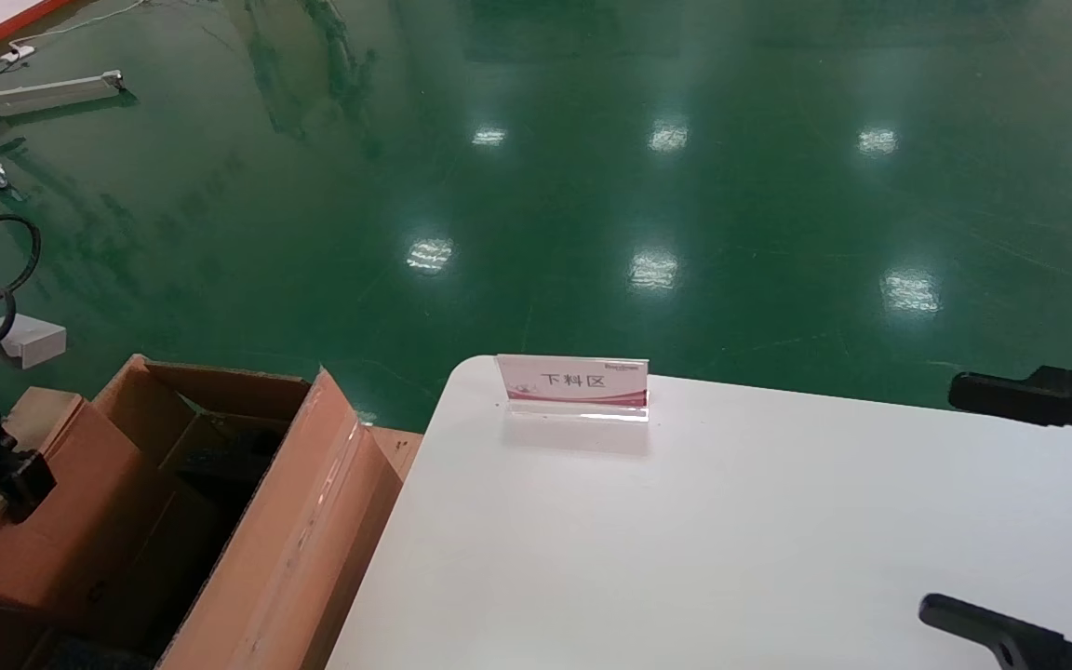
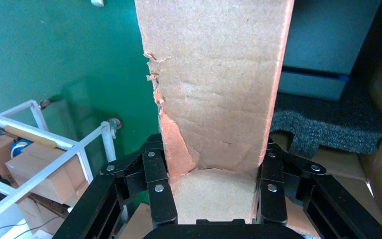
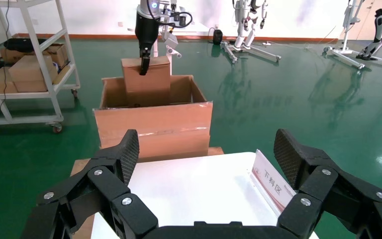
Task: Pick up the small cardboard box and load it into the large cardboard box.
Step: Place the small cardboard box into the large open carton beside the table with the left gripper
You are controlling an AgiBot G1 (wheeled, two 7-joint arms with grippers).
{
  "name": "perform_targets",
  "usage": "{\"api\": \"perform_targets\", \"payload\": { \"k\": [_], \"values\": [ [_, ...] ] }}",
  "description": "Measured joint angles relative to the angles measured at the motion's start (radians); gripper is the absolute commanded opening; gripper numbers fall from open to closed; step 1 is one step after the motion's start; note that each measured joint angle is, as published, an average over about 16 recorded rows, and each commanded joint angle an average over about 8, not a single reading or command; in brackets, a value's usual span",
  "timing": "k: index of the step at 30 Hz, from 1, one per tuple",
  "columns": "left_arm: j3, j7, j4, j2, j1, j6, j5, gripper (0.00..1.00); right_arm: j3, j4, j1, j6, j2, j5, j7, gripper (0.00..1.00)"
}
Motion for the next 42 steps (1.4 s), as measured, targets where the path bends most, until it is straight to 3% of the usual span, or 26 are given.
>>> {"api": "perform_targets", "payload": {
  "k": [42],
  "values": [
    [-0.047, -0.009, 0.14, 0.031, 0.223, -0.056, -0.049, 0.0, 0.0, 0.0, 0.0, 0.0, 0.0, 0.0, 0.0, 1.0]
  ]
}}
